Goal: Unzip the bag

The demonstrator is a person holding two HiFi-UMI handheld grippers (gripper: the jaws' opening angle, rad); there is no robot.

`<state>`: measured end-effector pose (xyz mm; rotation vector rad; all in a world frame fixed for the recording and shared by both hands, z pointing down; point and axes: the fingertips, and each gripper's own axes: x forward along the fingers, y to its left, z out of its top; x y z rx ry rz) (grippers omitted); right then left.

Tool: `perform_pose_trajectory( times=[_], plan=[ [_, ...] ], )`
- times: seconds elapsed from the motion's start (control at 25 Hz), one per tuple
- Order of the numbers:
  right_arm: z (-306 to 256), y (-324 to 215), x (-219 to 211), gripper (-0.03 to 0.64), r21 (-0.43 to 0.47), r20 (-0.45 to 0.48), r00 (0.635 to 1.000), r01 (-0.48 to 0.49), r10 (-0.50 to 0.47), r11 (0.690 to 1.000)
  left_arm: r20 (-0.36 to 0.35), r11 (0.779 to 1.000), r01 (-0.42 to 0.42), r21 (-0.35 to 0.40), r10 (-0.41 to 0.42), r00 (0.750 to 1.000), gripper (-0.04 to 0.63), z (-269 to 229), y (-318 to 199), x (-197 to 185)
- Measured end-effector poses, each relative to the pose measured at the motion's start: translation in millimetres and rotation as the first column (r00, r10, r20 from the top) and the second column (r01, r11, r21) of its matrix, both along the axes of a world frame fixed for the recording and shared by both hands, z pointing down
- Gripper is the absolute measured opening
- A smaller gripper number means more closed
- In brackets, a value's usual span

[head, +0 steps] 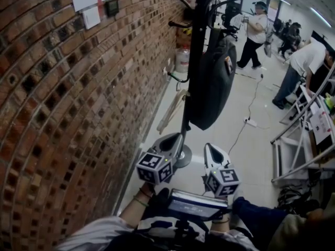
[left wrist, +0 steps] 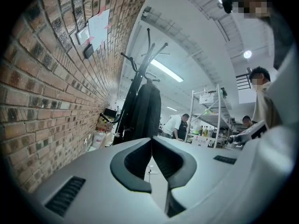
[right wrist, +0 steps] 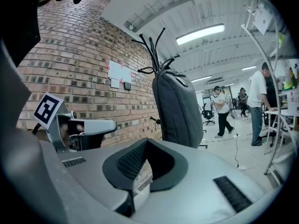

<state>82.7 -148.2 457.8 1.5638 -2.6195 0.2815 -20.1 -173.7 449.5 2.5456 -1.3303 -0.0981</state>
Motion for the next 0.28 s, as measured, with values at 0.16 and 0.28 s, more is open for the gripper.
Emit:
perform_pose_trajectory(
  times=[0.16, 0.28],
  plan=[
    [1.3, 1.4, 0.1, -0.009, -0.003, 0.001, 1.000, -0.003, 0.003, 1.000, 0.000, 1.000, 0.005, -0.002, -0.005, 1.000, 0.014, 0.4, 0.6, -1.6],
    [0.9, 1.2, -0.4, -0.009, -0.002, 0.000, 1.000, 0.000, 0.000, 1.000, 0.000, 1.000, 0.012, 0.005, -0.012, 1.000, 0.014, -3.3, -0.3, -3.2]
  ],
)
